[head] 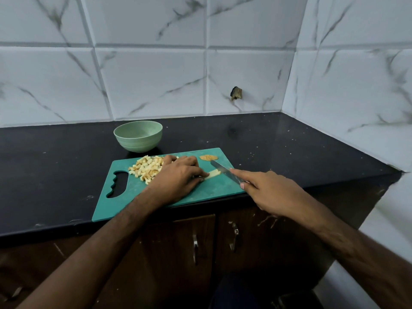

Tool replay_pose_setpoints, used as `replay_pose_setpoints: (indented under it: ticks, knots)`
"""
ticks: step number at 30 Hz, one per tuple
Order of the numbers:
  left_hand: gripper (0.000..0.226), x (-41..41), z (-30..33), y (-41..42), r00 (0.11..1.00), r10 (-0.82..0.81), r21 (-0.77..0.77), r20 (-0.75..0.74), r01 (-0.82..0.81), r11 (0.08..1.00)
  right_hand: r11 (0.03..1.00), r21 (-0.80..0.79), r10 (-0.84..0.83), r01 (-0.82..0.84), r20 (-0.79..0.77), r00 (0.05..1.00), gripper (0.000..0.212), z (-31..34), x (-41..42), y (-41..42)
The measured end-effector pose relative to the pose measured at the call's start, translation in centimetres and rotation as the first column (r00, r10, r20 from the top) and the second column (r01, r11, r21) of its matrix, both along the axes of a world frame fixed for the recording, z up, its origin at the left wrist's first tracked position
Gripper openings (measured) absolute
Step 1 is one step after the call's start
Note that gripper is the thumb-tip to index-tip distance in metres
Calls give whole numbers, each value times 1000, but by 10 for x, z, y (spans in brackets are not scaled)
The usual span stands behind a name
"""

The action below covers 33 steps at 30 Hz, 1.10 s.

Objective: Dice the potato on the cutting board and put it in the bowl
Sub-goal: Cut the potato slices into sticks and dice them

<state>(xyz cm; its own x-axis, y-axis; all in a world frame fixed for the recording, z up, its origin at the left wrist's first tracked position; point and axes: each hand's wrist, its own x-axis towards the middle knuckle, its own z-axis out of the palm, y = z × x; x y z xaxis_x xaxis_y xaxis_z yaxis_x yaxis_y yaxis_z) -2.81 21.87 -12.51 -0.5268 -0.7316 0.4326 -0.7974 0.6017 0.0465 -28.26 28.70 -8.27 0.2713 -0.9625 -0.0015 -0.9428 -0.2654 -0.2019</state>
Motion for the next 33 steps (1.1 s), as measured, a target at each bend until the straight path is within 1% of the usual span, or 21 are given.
replay_pose_setpoints:
  ticks: [5,11,19,23,26,30,33]
  knots:
    - [21,-1,-3,-3,1000,-6,-55,-20,5,998,999,-29,-25,25,17,1000,49,2,-4,1]
    - [23,-3,-3,-2,1000,-15,-53,-1,15,999,1000,-12,-14,14,-5,1000,49,-1,-1,6]
    - [22,-2,-4,-7,999,-34,-10,0,34,999,996,-85,-28,24,-50,998,50,-16,12,6]
    - [21,-2,-4,-6,1000,-28,-19,6,28,999,986,-163,-41,28,-76,996,52,-20,19,3]
    - [20,-2,-4,-5,1000,-23,-23,9,23,999,977,-211,-56,28,-126,991,52,-18,20,-2]
    - [23,-2,-4,-5,1000,-13,-16,13,14,1000,985,-170,-45,32,-74,996,52,-10,15,0]
    - [22,-2,-4,-5,1000,-16,-25,9,16,1000,986,-164,-25,12,-79,997,51,-9,13,6]
